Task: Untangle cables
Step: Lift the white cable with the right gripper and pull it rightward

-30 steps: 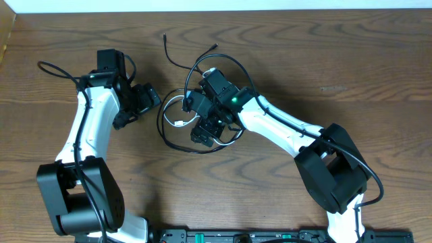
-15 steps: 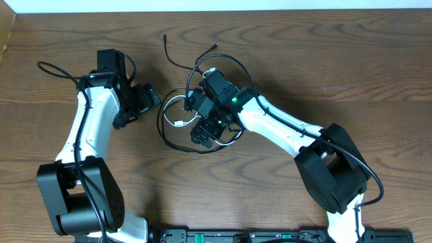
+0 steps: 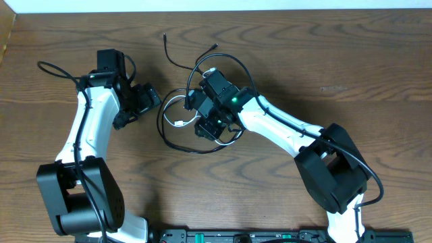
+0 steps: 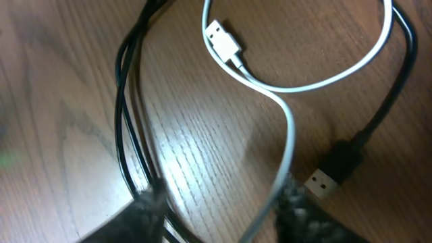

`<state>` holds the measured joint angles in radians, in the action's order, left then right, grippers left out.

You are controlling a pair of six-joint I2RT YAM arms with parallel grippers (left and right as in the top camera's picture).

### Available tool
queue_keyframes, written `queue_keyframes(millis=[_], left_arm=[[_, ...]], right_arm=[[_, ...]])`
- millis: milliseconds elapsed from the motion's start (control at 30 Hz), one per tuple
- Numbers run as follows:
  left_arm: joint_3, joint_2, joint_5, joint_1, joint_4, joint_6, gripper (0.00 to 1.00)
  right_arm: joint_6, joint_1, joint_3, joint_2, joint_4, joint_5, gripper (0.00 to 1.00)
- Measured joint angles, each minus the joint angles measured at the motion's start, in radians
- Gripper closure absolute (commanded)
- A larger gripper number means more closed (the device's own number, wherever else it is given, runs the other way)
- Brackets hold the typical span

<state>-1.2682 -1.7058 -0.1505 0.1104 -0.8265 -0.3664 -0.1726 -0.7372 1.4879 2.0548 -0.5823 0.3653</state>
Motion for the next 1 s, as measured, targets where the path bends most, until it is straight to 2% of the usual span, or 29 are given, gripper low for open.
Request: queue_keyframes(millis=[33, 133, 367, 600, 1000], left_arm=[[0.000, 0.000, 0.000, 0.000, 0.000, 0.000, 0.02], [0.000, 0.000, 0.000, 0.000, 0.000, 0.000, 0.02], [0.000, 0.000, 0.000, 0.000, 0.000, 0.000, 0.02], [0.000, 0.000, 0.000, 0.000, 0.000, 0.000, 0.02], [0.000, 0.000, 0.000, 0.000, 0.000, 0.000, 0.02]], right_arm=[[-0.003, 0.000, 0.000, 0.000, 0.000, 0.000, 0.73], [-0.003, 0.000, 0.000, 0.000, 0.000, 0.000, 0.99], [0.004, 0.001, 0.000, 0.000, 0.024, 0.012, 0.99], [0.004, 0.039, 0.016, -0.020, 0.083, 0.142, 0.99], [0.004, 0.085, 0.055, -0.279, 0.377, 0.214, 0.99]])
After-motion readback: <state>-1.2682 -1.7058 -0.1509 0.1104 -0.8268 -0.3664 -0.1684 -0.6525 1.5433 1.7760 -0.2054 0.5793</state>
